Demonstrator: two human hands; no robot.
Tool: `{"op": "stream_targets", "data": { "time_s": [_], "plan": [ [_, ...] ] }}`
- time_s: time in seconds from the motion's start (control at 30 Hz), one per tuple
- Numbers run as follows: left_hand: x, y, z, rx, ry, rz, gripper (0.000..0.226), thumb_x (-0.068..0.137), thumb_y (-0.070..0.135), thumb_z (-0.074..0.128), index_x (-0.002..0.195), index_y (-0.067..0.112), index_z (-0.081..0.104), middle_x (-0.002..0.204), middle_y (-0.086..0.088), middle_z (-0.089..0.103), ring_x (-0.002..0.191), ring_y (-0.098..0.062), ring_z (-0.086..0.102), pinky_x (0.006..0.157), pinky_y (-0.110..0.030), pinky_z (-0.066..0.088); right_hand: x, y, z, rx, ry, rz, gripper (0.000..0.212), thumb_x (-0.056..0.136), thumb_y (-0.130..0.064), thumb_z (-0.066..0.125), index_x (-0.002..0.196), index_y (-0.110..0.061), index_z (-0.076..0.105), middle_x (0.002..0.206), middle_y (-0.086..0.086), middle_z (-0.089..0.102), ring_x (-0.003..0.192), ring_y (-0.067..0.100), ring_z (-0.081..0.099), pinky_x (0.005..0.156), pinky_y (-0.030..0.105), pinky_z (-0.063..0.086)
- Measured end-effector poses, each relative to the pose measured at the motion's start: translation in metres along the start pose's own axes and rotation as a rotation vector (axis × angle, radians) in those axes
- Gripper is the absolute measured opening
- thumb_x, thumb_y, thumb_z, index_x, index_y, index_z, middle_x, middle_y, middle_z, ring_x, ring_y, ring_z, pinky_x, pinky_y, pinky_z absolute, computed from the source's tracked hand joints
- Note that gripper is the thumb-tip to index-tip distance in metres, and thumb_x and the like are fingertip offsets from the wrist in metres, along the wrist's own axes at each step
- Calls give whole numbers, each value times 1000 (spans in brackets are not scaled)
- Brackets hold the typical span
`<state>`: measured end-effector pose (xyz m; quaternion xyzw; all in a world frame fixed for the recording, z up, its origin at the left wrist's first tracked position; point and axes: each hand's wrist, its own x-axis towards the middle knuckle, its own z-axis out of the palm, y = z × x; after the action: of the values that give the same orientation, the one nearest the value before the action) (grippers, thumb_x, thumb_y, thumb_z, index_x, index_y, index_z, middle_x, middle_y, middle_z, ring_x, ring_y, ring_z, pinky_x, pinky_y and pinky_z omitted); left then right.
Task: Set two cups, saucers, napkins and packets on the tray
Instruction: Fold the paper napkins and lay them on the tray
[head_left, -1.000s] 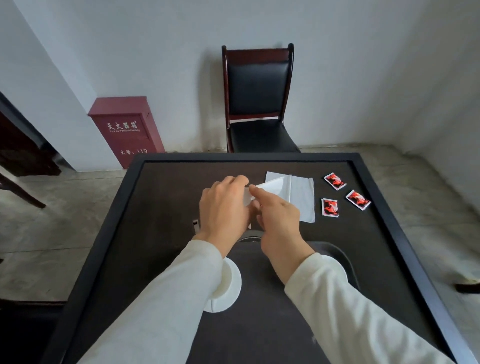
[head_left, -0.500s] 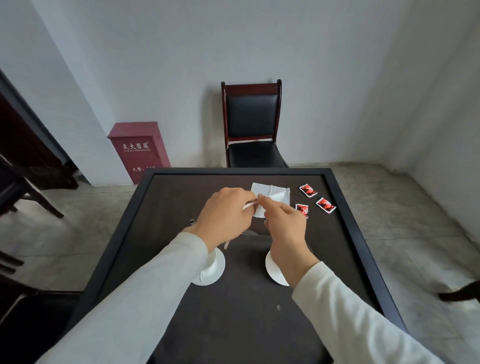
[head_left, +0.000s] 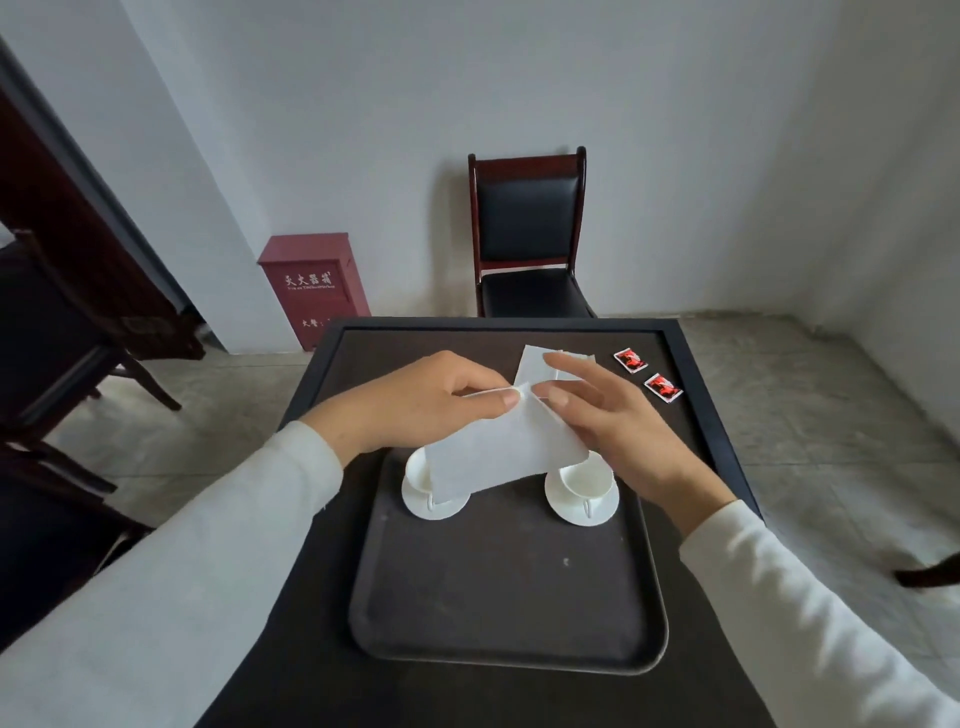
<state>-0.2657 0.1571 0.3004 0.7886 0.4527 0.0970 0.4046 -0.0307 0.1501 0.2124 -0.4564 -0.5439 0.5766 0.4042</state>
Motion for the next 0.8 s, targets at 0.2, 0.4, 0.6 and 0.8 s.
{"op": "stream_targets", "data": {
  "time_s": [0.2,0.4,0.6,0.8],
  "plan": [
    [-30,-13,-10,-81,-87,-23,32,105,41,48,99,27,76,95,5,73,90,-13,69,86,-40,53,10,1,31,193,-216,178,54,87,-62,68,123,-23,72,128,9,70,117,26,67,93,34,55],
    [-53,-68,-11,-322,85,-85,24,102,36,57,92,27,77,92,9,75,90,-9,72,81,-35,54,21,15,70,343,-81,193,39,89,-35,76,114,-6,75,118,19,73,101,30,72,79,37,59],
    [-66,-143,49,-829,426,-289,28,81,39,78,107,27,76,109,0,75,106,-20,71,76,-32,56,27,52,103,295,209,222,19,89,-33,76,92,-15,80,99,11,77,88,24,73,75,37,59],
    [-59,-196,114,-1155,524,-551,17,86,37,78,103,35,77,103,8,77,98,-13,74,72,-27,60,20,121,124,152,359,254,23,92,-36,71,88,-14,77,84,3,73,76,15,68,65,31,56]
  ]
}}
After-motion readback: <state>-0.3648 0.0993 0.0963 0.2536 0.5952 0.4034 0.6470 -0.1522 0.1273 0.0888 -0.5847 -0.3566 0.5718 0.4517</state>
